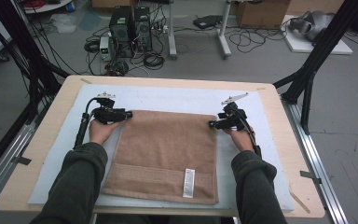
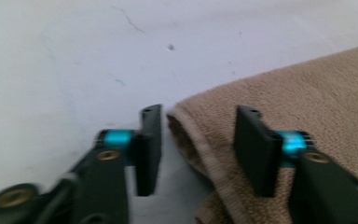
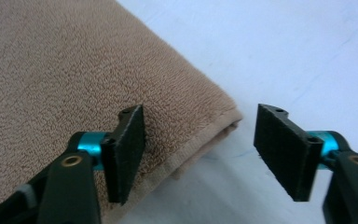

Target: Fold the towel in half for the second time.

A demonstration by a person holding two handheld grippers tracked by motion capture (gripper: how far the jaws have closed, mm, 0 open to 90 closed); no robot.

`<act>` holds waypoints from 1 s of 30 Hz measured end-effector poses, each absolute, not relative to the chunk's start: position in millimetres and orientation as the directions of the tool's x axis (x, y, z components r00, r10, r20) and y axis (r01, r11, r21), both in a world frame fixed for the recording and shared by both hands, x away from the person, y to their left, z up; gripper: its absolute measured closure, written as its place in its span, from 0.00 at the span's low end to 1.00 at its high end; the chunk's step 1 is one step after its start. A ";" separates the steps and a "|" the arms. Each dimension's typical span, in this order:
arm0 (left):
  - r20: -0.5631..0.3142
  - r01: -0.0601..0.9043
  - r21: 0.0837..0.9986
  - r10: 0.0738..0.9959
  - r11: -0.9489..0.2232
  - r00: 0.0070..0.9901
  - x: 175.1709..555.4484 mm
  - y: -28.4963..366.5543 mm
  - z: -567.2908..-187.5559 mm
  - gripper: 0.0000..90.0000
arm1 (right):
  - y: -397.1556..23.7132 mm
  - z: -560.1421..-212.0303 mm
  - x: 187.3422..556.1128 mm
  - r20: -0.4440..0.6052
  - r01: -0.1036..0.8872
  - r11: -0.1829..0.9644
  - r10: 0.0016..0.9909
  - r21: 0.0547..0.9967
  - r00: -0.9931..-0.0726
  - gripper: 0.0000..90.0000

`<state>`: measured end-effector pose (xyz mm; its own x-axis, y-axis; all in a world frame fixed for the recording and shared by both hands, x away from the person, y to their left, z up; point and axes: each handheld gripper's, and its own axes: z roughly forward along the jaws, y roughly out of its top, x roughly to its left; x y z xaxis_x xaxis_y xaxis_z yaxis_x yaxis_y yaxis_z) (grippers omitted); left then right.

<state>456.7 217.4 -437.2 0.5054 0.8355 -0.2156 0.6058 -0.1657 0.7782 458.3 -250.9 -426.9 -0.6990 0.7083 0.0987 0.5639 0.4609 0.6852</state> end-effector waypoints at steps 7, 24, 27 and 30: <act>-0.209 0.534 0.836 0.826 -0.127 0.524 451.1 226.8 -415.4 0.98 | -248.8 -412.5 454.3 0.103 0.494 0.476 0.636 0.728 -0.765 0.88; -0.131 0.406 0.885 0.713 -0.230 0.689 305.7 245.0 -401.4 0.98 | -249.5 -385.7 338.1 0.080 0.365 0.516 0.493 0.775 -0.867 0.89; -0.147 0.444 0.858 0.703 -0.260 0.696 285.8 247.8 -420.2 0.98 | -252.3 -408.7 322.1 0.113 0.398 0.544 0.483 0.738 -0.868 0.90; -0.163 0.478 0.832 0.701 -0.281 0.695 277.7 251.7 -433.8 0.97 | -257.2 -423.3 313.1 0.138 0.420 0.553 0.479 0.720 -0.867 0.87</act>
